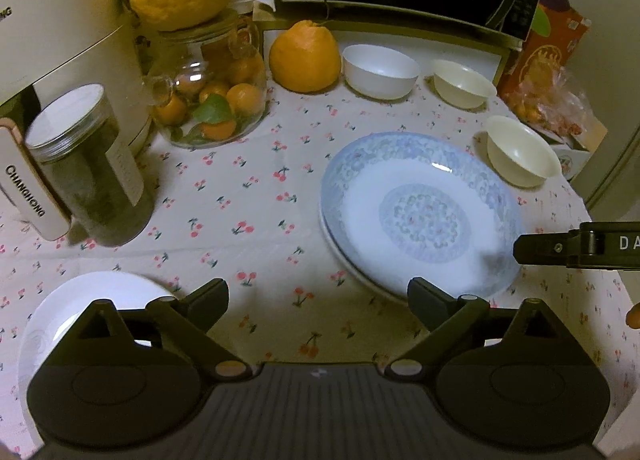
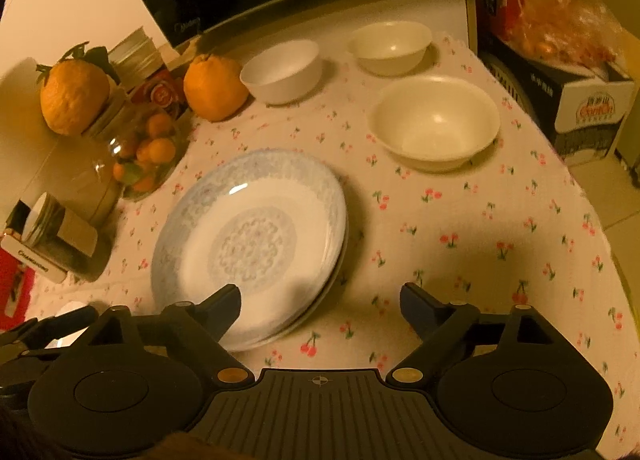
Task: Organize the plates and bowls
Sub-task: 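Lower the large plate onto the light blue plate and open both grippers, then move both tools to the rim of the plain white plate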
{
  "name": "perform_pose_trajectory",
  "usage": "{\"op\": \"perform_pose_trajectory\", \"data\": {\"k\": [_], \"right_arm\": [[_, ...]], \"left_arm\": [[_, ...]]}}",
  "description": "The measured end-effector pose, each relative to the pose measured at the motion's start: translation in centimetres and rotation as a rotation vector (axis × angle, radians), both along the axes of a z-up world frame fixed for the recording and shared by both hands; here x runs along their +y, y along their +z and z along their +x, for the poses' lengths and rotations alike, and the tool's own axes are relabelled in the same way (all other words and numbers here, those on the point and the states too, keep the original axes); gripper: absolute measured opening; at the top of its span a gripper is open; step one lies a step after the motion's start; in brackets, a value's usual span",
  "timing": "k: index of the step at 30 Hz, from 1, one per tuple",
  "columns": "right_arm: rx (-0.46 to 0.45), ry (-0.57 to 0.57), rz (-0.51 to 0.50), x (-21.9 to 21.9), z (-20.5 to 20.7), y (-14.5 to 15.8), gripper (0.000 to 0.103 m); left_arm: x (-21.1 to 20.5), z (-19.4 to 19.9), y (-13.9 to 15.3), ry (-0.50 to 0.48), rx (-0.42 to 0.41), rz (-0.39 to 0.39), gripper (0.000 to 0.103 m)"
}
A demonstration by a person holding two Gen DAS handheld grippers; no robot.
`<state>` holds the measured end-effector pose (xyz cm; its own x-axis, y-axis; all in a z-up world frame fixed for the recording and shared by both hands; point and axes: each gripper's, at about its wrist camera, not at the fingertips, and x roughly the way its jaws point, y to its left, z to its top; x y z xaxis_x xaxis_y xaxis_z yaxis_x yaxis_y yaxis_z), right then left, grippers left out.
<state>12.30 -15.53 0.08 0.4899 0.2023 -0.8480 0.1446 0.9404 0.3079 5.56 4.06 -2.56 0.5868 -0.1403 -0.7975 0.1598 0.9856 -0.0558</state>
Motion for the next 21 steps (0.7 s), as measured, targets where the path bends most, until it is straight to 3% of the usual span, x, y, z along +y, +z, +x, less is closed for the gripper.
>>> {"op": "perform_pose_trajectory", "data": {"k": [14, 21], "right_arm": [[0.133, 0.033, 0.064, 2.7, -1.9, -0.4, 0.091], [0.154, 0.084, 0.111, 5.9, -1.6, -0.4, 0.092]], "left_arm": [[4.0, -1.8, 0.8, 0.011, 0.057, 0.032, 0.099], [7.8, -2.0, 0.9, 0.072, 0.092, 0.034, 0.099]]}}
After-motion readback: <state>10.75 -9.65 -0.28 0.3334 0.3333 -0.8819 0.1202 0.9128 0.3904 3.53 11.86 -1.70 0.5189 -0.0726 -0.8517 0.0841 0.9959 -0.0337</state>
